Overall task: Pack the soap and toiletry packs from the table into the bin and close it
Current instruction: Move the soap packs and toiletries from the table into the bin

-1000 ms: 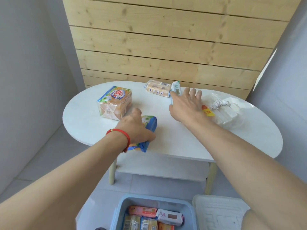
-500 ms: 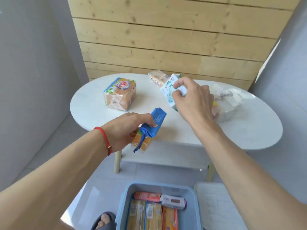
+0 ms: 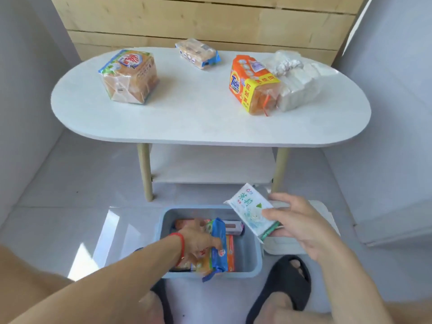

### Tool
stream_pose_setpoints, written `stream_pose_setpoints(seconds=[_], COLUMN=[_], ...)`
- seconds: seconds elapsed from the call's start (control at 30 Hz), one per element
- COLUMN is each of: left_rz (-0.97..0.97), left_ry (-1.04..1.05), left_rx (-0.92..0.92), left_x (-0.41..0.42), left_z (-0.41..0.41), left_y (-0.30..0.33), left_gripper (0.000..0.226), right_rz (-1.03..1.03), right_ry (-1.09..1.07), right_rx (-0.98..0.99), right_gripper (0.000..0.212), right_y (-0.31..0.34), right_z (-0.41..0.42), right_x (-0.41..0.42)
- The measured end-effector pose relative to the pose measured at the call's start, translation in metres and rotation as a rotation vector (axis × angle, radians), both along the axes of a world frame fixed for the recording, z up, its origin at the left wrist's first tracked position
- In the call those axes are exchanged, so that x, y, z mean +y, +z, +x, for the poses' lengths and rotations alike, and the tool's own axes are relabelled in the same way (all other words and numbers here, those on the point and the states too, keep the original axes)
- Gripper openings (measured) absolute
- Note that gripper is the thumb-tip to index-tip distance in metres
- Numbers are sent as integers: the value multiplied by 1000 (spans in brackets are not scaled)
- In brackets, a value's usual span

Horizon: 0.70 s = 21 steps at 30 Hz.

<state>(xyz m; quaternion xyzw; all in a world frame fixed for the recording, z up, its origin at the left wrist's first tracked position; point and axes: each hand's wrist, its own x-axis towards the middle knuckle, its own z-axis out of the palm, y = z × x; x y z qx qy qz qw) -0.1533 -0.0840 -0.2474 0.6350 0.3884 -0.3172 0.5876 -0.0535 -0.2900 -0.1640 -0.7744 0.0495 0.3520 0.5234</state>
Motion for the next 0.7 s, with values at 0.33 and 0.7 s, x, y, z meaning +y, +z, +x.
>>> stream_pose_setpoints(seconds=[0.33,0.7], left_rz=[564,952], left_ry=[-240,-898], left_rx=[-132,-169], left_x=[-53,-50], left_z=[24,28], left_y=[-108,-131], left_gripper=[68,69], right_rz=[-466,-1003], right_ry=[151,430], right_rx=[-73,-579], right_gripper=[22,34], right_y=[-95,-126], right_z=[-18,-63], right_x=[10,47])
